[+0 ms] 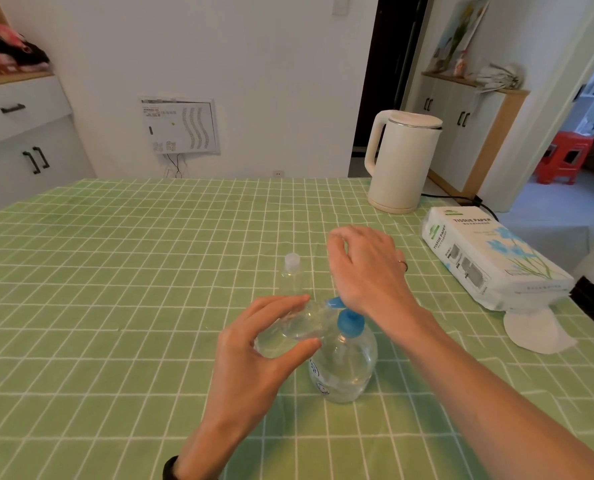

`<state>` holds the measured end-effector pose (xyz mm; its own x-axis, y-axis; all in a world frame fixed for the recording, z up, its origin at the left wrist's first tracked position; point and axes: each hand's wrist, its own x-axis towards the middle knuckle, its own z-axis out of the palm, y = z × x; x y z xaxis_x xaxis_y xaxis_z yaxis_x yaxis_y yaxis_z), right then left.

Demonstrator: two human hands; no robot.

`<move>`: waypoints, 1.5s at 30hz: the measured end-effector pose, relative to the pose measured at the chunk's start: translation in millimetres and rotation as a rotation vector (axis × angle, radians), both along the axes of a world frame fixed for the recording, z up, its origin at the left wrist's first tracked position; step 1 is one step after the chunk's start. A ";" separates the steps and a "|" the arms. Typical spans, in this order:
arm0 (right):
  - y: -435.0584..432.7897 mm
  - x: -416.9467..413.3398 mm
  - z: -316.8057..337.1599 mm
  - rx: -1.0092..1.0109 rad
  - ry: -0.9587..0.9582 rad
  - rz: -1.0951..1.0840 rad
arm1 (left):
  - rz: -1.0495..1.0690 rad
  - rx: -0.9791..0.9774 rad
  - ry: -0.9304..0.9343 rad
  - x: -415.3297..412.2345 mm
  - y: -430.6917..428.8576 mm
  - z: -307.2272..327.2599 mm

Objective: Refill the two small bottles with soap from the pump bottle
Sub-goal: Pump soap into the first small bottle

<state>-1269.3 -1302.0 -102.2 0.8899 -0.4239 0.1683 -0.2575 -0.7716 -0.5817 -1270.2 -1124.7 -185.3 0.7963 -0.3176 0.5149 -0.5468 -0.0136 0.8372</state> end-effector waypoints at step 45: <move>1.4 4.0 -3.5 -0.040 0.227 -0.087 | 0.036 0.177 -0.187 4.1 1.3 -11.3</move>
<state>-1265.3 -1300.6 -105.7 0.8672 -0.4977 -0.0133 -0.4446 -0.7620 -0.4708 -1266.2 -1123.3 -196.6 0.7053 -0.3885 0.5930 -0.6879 -0.1731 0.7048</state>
